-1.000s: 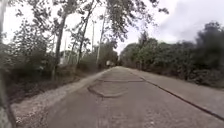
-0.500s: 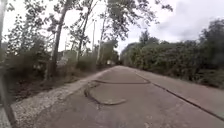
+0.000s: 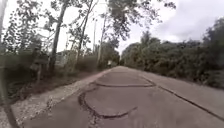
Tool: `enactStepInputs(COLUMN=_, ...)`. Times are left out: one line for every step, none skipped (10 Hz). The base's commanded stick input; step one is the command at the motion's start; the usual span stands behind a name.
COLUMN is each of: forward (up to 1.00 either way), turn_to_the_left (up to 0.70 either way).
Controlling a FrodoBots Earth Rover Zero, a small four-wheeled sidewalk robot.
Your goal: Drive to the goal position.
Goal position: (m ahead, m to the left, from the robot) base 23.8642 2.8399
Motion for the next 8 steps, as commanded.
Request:
enactStepInputs(forward=0.7, turn_to_the_left=-0.15)
enactStepInputs(forward=0.7, turn_to_the_left=-0.08)
enactStepInputs(forward=0.7, turn_to_the_left=-0.03)
enactStepInputs(forward=0.7, turn_to_the_left=-0.13)
enactStepInputs(forward=0.7, turn_to_the_left=-0.17)
enactStepInputs(forward=0.7, turn_to_the_left=-0.21)
enactStepInputs(forward=0.7, turn_to_the_left=-0.25)
enactStepInputs(forward=0.7, turn_to_the_left=-0.11)
